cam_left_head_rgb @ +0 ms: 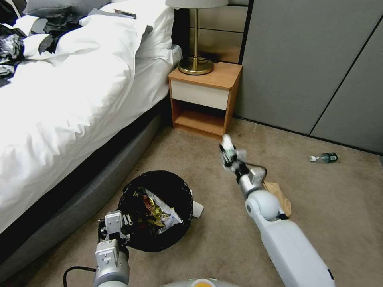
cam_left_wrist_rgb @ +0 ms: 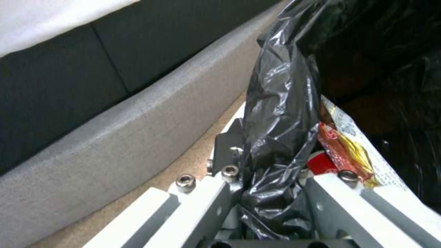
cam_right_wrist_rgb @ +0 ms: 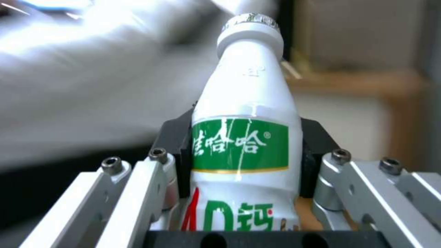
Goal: Pick up the trash bin, then pick up the garbage from the floor and place it into the trash bin.
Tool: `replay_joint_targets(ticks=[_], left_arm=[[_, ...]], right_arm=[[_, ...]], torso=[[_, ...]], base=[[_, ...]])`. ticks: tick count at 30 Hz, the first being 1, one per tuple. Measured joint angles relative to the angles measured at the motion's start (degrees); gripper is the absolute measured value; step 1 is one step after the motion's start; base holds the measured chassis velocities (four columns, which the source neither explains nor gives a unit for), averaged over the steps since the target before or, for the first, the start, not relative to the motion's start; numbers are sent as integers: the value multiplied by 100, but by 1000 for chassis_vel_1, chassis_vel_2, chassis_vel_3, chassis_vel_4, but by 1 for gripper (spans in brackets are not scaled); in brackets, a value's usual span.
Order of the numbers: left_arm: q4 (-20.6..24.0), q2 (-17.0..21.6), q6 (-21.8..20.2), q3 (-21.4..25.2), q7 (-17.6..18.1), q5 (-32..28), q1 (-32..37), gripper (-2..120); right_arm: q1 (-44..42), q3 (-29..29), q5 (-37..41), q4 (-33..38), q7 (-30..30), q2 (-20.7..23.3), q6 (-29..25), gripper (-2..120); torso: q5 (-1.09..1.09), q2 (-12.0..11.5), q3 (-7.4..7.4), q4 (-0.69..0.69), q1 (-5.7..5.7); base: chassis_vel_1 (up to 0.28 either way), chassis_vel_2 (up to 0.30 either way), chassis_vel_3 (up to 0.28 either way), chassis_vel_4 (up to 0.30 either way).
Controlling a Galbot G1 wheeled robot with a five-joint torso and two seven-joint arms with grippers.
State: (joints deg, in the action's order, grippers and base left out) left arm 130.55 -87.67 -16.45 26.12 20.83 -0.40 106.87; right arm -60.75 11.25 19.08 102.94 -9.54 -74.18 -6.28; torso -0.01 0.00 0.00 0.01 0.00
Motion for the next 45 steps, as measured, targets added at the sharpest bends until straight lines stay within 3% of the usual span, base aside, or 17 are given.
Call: replay_joint_targets(ticks=[3, 8, 17, 27, 40, 45], left_arm=[[0, 0, 0, 0, 0, 0, -1, 1], [0, 0, 0, 0, 0, 0, 0, 1], [0, 0, 0, 0, 0, 0, 0, 1], [0, 0, 0, 0, 0, 0, 0, 1], [0, 0, 0, 0, 0, 0, 0, 1], [0, 0, 0, 0, 0, 0, 0, 1]], right_arm=[[-296, -519, -136, 839, -544, 199, -307, 37], [-513, -1063, -516, 1075, -688, 317, -412, 37], [-573, -1977, -1025, 221, -708, 36, -543, 37], [-530, -2099, -1208, -310, -753, -60, -648, 39], [-614, -2026, -1222, -273, -778, -32, -673, 90], [-679, -1966, -1247, -218, -778, -10, -679, 102]], torso=[[1, 0, 0, -1, 0], [1, 0, 0, -1, 0], [1, 0, 0, 0, 0], [1, 0, 0, -1, 0], [1, 0, 0, -1, 0], [1, 0, 0, -1, 0]], base=[[0, 0, 0, 0], [0, 0, 0, 0], [0, 0, 0, 0], [0, 0, 0, 0], [0, 0, 0, 0], [0, 0, 0, 0]])
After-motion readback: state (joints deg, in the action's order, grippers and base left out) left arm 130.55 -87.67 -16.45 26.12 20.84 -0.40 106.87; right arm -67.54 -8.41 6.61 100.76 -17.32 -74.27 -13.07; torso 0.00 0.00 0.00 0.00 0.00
